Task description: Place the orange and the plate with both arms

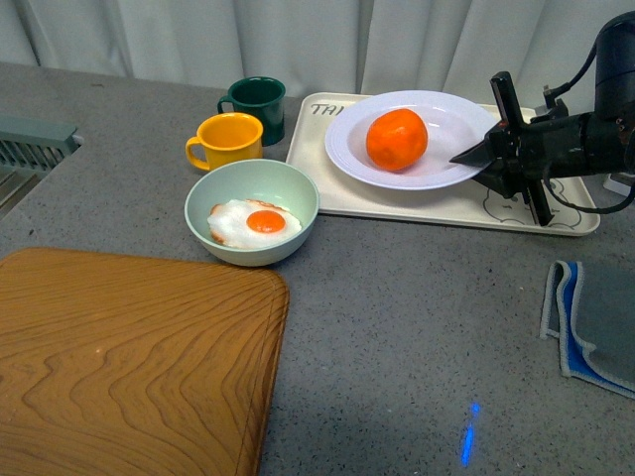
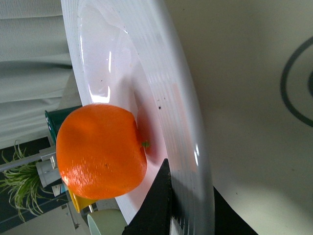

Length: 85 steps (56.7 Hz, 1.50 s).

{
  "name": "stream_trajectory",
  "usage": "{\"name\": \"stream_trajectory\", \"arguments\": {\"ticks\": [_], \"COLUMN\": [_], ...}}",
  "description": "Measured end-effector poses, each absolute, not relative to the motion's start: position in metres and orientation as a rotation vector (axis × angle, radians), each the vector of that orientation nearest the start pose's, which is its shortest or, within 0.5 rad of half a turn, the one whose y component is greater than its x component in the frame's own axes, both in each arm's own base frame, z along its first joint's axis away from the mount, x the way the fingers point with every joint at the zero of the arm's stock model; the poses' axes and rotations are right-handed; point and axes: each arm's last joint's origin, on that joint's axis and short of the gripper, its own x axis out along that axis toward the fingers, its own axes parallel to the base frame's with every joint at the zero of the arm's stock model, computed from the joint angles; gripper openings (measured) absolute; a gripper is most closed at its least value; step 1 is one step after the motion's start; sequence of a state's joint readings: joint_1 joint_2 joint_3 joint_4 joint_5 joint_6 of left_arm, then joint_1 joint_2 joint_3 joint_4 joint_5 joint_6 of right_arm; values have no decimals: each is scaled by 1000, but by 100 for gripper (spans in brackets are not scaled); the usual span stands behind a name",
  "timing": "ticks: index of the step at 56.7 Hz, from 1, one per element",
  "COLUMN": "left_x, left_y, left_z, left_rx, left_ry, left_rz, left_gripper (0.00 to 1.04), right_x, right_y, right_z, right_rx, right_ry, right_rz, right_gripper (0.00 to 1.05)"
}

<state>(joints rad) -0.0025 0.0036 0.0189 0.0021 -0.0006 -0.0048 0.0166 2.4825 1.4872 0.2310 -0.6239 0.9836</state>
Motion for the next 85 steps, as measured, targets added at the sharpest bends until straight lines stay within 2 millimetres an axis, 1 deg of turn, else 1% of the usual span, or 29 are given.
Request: {"name": "stream_trajectory", "arguments": {"ticks": [8, 11, 21, 23, 26, 27, 31, 33, 34, 36, 37, 38, 39, 40, 41, 43, 44, 45, 46, 49, 52, 53, 54, 55, 56, 58, 61, 64, 85], "left_x": [97, 97, 97, 97, 97, 97, 97, 97, 97, 97, 97, 97, 97, 97, 97, 97, 97, 97, 97, 97, 97, 97, 97, 97, 97, 97, 97, 97, 97], "left_y": [0, 0, 0, 0, 0, 0, 0, 0, 0, 0, 0, 0, 0, 0, 0, 0, 0, 0, 0, 0, 0, 0, 0, 0, 0, 0, 0, 0, 0], "left_z": [170, 170, 170, 170, 170, 170, 170, 170, 170, 170, 170, 170, 170, 170, 170, 170, 170, 170, 170, 170, 170, 170, 170, 170, 170, 170, 170, 170, 170], "left_rx": [-5, -5, -5, -5, -5, -5, -5, -5, -5, -5, -5, -5, -5, -5, -5, -5, -5, -5, -5, -5, -5, -5, -5, -5, -5, -5, -5, -5, -5], "left_ry": [-17, -17, -17, -18, -18, -18, -17, -18, -17, -18, -18, -18, -18, -18, -18, -17, -17, -17, -17, -17, -17, -17, -17, -17, -17, -17, -17, -17, -17], "left_rz": [-2, -2, -2, -2, -2, -2, -2, -2, -2, -3, -3, -3, -3, -2, -1, 0, 0, 0, 0, -1, -1, -1, -1, -1, -1, 0, -1, -1, -1], "left_gripper": [98, 98, 98, 98, 98, 98, 98, 98, 98, 98, 98, 98, 98, 98, 98, 98, 98, 98, 98, 98, 98, 98, 98, 98, 98, 98, 98, 98, 98], "right_x": [480, 478, 460, 457, 447, 441, 426, 419, 417, 406, 401, 392, 387, 375, 369, 347, 341, 329, 312, 277, 249, 238, 233, 219, 215, 202, 189, 183, 154], "right_y": [25, 24, 18, 16, 13, 12, 9, 7, 7, 5, 4, 2, 2, 1, 1, 0, 0, 0, 0, 0, 0, 0, 0, 0, 0, 0, 0, 0, 0], "right_z": [28, 27, 27, 28, 37, 42, 62, 69, 71, 81, 84, 89, 93, 100, 101, 121, 126, 135, 149, 167, 169, 168, 166, 162, 160, 156, 158, 162, 162], "right_rx": [1106, 1074, 944, 925, 879, 847, 762, 626, 590, 422, 368, 303, 275, 235, 212, 137, 123, 107, 77, 48, 30, 27, 24, 20, 19, 12, 7, 7, 6], "right_ry": [997, 996, 987, 978, 963, 951, 886, 729, 684, 492, 447, 367, 328, 257, 246, 133, 115, 86, 44, -12, -15, -5, 2, 25, 32, 47, 31, 14, 16], "right_rz": [194, 189, 156, 156, 162, 167, 201, 165, 170, 96, 67, 41, 31, 14, 10, -5, -6, -5, -2, -1, -1, -1, -1, -1, -1, -1, -1, -1, -1], "right_gripper": [5, 15, 42, 46, 56, 62, 76, 73, 71, 64, 62, 58, 57, 53, 51, 44, 42, 39, 33, 23, 14, 10, 8, 3, 1, 1, 1, 1, 1]}}
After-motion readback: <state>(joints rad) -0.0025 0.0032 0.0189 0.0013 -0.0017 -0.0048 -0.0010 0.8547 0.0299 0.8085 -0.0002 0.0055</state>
